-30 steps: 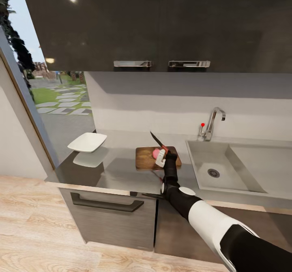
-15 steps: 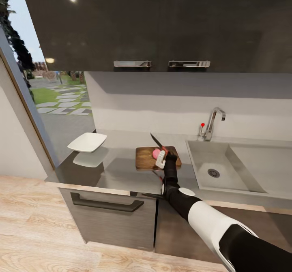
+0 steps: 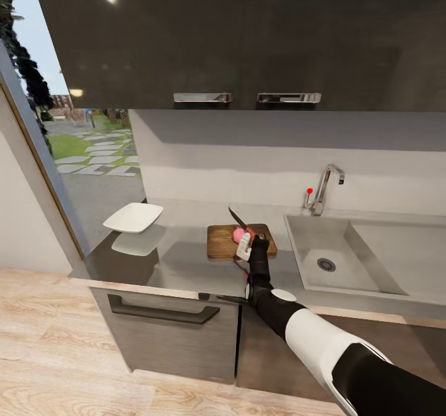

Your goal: In the kitchen, take the Vidalia onion out of the sink, dice it on the chopping board with the paring knife, put the diced onion into the bowl on the countertop, then place both the paring knife and the chopping board into the sink.

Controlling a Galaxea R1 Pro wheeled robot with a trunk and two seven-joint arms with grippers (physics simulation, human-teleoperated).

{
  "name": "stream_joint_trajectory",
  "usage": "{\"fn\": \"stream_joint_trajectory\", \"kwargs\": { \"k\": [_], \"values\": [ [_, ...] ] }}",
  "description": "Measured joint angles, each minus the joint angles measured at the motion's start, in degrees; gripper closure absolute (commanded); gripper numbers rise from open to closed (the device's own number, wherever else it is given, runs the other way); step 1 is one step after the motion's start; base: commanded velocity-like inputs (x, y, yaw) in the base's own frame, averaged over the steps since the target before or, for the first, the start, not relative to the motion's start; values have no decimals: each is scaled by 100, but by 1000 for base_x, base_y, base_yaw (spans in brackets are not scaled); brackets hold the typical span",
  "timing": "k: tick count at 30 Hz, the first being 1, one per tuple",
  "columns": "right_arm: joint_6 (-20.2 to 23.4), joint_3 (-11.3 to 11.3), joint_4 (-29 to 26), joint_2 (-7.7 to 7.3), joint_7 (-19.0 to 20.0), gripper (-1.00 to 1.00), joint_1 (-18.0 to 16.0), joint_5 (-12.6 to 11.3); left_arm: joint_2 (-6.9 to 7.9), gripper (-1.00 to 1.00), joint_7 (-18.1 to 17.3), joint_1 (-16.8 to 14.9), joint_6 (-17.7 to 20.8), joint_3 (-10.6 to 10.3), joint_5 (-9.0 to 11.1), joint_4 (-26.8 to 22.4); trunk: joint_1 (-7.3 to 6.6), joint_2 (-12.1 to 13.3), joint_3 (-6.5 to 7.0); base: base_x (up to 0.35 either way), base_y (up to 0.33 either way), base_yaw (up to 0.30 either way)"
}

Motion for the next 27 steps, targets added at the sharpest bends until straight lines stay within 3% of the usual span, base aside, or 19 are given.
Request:
{"fn": "stream_joint_trajectory", "kwargs": {
  "k": [11, 13, 27],
  "values": [
    [-285, 2, 235, 27, 119, 100, 30, 40, 0, -100, 2, 0, 0, 0, 2, 0, 0, 0, 1, 0, 0, 0],
    [-348, -5, 119, 10, 327, 100, 30, 114, -2, -100, 0, 0, 0, 0, 1, 1, -1, -1, 1, 0, 0, 0],
    [-345, -16, 117, -3, 319, 100, 30, 115, -33, -100, 0, 1, 0, 0, 2, 0, -1, -1, 1, 0, 0, 0]
  ]
}}
